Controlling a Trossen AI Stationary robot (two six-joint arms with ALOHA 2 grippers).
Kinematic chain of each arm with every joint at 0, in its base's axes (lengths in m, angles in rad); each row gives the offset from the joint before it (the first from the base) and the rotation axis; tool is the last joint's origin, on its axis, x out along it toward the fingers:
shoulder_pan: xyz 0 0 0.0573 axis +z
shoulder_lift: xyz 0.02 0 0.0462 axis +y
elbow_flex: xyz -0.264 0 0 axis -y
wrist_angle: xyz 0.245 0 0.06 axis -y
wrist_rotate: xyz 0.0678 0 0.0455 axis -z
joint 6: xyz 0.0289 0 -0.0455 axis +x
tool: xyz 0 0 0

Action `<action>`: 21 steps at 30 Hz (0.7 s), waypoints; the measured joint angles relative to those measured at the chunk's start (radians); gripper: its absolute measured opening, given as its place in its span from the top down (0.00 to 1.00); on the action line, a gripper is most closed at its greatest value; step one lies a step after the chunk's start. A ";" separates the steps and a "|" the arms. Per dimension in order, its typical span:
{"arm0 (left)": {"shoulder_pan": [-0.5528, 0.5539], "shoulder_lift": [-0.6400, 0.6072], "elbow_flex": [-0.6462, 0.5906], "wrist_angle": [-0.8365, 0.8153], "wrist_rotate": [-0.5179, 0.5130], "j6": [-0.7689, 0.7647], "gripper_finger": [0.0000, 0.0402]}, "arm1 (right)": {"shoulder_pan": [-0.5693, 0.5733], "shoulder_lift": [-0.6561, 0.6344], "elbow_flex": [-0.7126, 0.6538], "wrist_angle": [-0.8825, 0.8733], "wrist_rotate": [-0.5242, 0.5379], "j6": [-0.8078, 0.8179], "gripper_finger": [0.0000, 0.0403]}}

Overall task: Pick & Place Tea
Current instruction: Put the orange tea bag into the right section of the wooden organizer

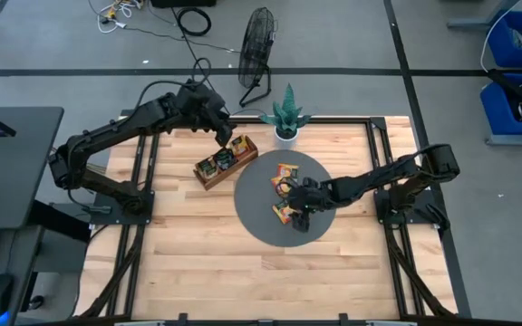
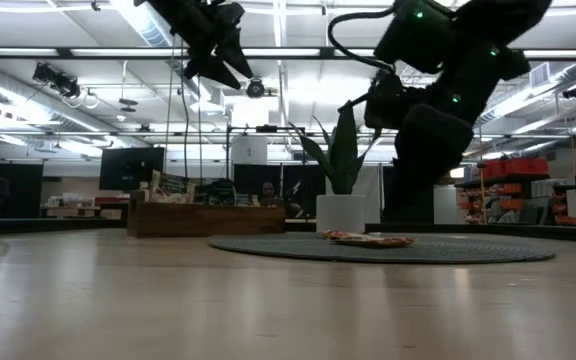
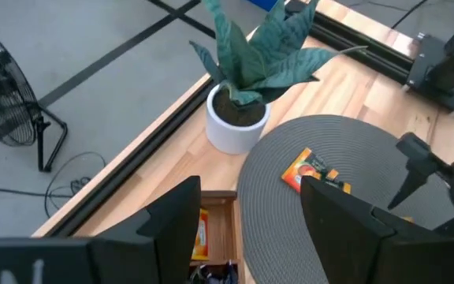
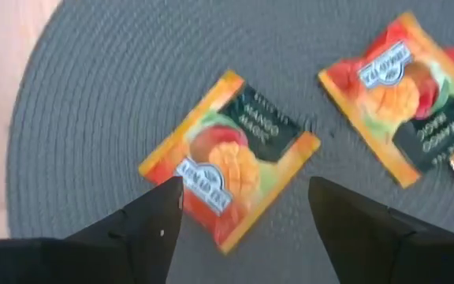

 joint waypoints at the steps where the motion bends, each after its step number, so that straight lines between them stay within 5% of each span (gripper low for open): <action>1: 0.000 0.000 0.000 -0.003 0.000 -0.004 0.44 | 0.007 0.000 -0.012 0.037 0.017 -0.008 0.31; 21: -0.001 0.000 0.000 -0.002 -0.001 -0.055 0.44 | 0.040 0.098 -0.035 0.150 0.057 -0.040 0.29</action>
